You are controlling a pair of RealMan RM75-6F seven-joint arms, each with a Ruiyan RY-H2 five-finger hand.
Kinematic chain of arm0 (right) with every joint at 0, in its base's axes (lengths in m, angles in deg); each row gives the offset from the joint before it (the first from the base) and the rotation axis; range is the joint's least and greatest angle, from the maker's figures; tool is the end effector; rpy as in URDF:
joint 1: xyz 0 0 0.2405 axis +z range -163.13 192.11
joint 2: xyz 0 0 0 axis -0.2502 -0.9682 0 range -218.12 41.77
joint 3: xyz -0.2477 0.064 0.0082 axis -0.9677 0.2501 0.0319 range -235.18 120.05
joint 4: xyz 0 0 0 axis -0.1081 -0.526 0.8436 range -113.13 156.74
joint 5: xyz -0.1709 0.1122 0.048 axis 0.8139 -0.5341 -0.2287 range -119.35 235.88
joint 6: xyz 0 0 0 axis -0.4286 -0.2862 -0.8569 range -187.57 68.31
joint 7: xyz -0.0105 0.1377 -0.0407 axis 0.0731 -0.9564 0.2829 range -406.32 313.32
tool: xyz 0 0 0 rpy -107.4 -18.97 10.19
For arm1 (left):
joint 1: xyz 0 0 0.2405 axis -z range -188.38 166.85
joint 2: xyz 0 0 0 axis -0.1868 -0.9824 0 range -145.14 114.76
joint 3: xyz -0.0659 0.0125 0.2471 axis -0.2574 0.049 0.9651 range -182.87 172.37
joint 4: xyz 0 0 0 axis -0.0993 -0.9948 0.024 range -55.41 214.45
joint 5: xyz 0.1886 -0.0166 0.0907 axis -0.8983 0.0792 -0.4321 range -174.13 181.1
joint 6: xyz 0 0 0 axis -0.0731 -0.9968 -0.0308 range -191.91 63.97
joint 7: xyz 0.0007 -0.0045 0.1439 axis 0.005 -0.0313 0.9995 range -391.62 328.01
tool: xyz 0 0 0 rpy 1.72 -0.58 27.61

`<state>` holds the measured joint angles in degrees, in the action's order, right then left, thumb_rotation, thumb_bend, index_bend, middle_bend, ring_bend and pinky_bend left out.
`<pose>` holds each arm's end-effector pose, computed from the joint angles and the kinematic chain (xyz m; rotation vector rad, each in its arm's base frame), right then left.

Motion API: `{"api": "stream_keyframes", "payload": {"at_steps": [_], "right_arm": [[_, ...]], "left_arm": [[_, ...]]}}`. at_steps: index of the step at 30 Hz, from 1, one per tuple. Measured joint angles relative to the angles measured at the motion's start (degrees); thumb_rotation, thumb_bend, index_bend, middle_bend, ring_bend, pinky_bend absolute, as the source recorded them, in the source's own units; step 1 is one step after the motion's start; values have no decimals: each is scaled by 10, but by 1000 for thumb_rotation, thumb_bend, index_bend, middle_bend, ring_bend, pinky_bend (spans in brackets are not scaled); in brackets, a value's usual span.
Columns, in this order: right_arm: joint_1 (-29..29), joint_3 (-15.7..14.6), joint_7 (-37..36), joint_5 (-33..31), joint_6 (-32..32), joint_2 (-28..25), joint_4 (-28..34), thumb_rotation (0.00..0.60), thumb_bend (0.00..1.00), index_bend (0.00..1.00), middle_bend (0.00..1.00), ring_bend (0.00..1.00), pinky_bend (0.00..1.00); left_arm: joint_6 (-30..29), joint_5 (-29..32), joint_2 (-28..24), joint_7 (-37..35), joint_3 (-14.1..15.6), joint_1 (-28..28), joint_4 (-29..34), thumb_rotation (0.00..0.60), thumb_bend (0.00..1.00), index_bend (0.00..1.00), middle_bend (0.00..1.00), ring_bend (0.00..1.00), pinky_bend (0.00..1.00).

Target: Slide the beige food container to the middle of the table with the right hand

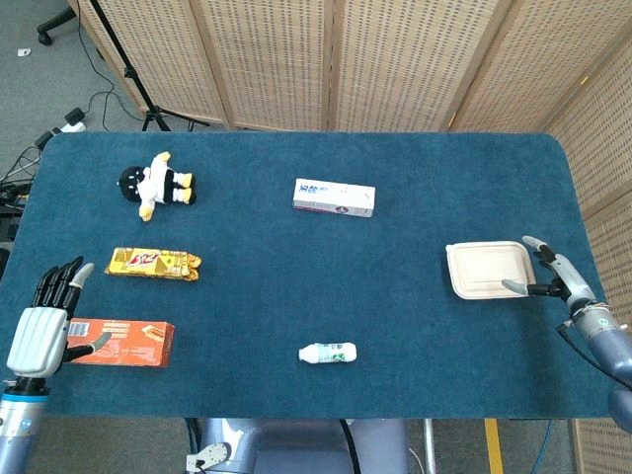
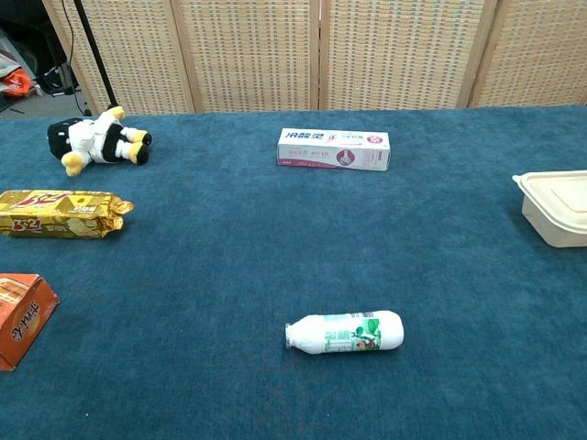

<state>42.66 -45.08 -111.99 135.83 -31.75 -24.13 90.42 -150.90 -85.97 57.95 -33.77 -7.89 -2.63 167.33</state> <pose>-0.3600 -0.3413 0.1540 0.9554 -1.9224 0.9618 -0.2905 0.1967 0.1161 -1.4159 -0.9117 -1.0825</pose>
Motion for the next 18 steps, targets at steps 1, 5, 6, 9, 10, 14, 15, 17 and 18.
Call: {"api": "stream_keyframes", "payload": {"at_steps": [1,5,6,9,10,14,15,17,18], "right_arm": [[1,-2,-3,4,-1,3,-4,600,208,74,0,0,42],[3,-11,-20,17,-2,14,-20,600,208,73,0,0,42],[4,-13,-24,20,-2,17,-23,600,208,73,0,0,42],[6,-20,-39,30,-1,22,-33,600,208,74,0,0,42],[6,-22,-43,33,0,23,-34,600,208,74,0,0,42],[7,-31,-61,45,6,25,-37,600,208,74,0,0,42],[8,-33,-64,48,8,26,-35,600,208,74,0,0,42],[10,-37,-67,55,13,26,-30,600,208,74,0,0,42],[12,-39,-70,58,16,26,-27,600,208,74,0,0,42]], "left_arm": [[0,0,0,0,0,0,0,600,110,0,0,0,14],[2,0,1,2,1,1,-1,600,109,0,0,0,14],[2,0,2,3,1,1,-1,600,109,0,0,0,14],[3,-2,3,5,2,1,-1,600,110,0,0,0,14],[2,-2,3,6,2,1,-1,600,110,0,0,0,14],[1,-3,3,6,2,1,0,600,109,0,0,0,14],[0,-4,3,5,3,1,0,600,109,0,0,0,14],[0,-5,2,4,3,0,0,600,109,0,0,0,14],[0,-5,2,3,3,0,0,600,110,0,0,0,14]]}}
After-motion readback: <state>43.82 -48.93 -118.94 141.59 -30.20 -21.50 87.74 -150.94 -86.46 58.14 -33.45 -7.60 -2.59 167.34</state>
